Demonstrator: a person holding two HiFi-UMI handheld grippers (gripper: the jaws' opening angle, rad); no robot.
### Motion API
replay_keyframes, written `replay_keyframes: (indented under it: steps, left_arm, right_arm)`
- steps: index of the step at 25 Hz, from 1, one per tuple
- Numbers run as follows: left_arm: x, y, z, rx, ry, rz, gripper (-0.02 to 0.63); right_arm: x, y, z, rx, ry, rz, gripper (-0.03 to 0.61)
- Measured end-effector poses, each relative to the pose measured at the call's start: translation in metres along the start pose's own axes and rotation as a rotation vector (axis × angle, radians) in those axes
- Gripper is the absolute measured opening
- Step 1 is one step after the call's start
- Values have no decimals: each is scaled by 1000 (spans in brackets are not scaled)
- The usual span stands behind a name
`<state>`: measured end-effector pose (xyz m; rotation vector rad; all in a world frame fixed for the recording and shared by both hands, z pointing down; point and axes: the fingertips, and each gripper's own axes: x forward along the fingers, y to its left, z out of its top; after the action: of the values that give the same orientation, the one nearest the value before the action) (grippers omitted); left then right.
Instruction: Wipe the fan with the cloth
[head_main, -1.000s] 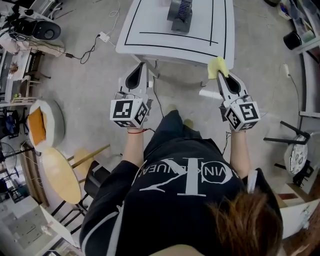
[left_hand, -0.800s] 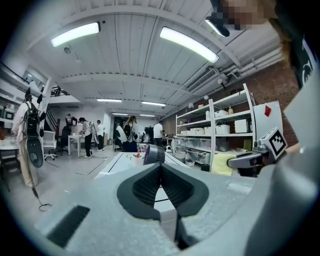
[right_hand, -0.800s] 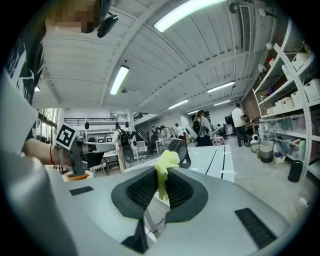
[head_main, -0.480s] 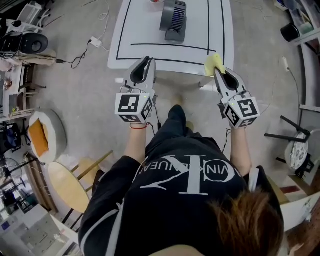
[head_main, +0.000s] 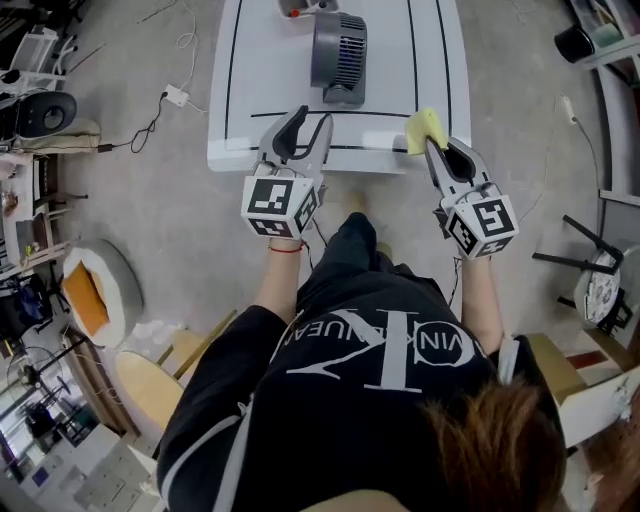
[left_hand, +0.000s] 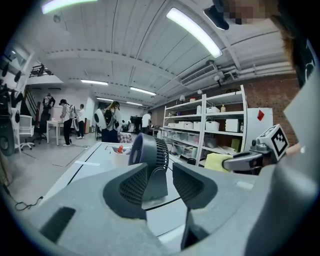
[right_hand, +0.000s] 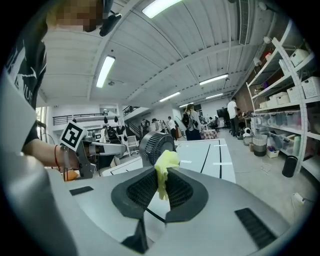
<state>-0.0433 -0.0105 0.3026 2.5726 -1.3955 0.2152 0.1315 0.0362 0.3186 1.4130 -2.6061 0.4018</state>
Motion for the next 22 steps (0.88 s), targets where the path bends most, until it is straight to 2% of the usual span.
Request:
replay_keyframes:
  steps: [6,12,14,16,20,22]
  left_arm:
    - [38,15,-9,48,53,-44,231]
    - [61,10,-10,155,58,-80,239]
    - [68,11,-12,183,66,-94,291]
    - [74,9,-13,178,55,-79,304]
    - [91,4,-13,113,27,-51,300]
    - [95,8,-14,113,21,-41,302]
  right_arm:
    - [33,-6,1,-5,22,-8,35]
    - [50,-11,6,-14,27,-12,36]
    - [59,-12,5,-19,34,-1,36]
    - [63,-15,1,-26,47,19,35]
    - [69,-34,-3,-24,44,61,35]
    - [80,-37,-2,-27,33,82,35]
